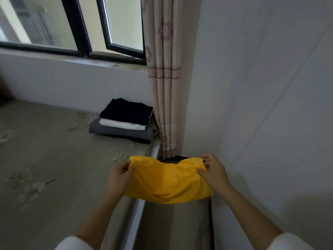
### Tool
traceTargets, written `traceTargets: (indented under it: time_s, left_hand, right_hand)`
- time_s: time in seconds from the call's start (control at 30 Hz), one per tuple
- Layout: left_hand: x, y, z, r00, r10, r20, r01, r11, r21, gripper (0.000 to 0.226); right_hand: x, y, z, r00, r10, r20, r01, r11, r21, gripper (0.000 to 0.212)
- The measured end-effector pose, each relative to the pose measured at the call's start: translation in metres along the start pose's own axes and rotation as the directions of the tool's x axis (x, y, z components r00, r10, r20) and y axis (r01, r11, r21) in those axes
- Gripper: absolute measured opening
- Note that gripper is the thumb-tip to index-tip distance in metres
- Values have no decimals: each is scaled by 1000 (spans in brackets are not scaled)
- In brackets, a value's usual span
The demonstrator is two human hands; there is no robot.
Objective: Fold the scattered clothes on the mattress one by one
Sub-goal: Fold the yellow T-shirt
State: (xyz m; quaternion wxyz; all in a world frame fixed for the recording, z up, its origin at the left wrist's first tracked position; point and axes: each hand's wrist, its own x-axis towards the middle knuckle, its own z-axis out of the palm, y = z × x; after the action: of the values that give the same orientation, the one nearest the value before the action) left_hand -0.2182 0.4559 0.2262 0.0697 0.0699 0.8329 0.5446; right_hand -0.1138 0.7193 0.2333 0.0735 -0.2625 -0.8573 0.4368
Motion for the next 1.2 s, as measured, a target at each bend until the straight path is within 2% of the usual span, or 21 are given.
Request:
traceTargets:
  time_s: [0.2, 0.4, 0.53, 0.77, 0.97, 1.1, 1.2]
  left_hand:
    - [111, 0, -4, 994, -77, -72, 78, 997, 13, 31]
    - [242, -6, -19, 993, -18, -119, 18, 1000, 3, 11]
    - [345, -23, -33, 988, -55, -141, 57, 998, 11, 19]
    - [508, -40, -58, 982, -102, -158, 103, 995, -2, 23]
    - [618, -39, -68, 981, -99, -164, 109, 993, 55, 21]
    - [670, -43, -72, 973, -100, -206, 114, 992, 57, 12]
    - [699, -57, -81, 968, -116, -221, 138, 987, 87, 15]
  right_hand:
    - [111, -25, 15, 997, -63, 36, 64, 998, -9, 42]
    - [236, -61, 62, 994, -89, 69, 91, 996, -19, 41]
    - [326, -96, 103, 995, -74, 59, 76, 997, -24, 32]
    - [457, -160, 183, 985, -99, 143, 96, 995, 28, 28]
    - [537, -205, 223, 988, -146, 40, 148, 988, -37, 20]
    - [579, -211, 234, 995, -79, -55, 77, 996, -40, 17]
    - [601, -201, 242, 996, 44, -82, -38, 997, 72, 15]
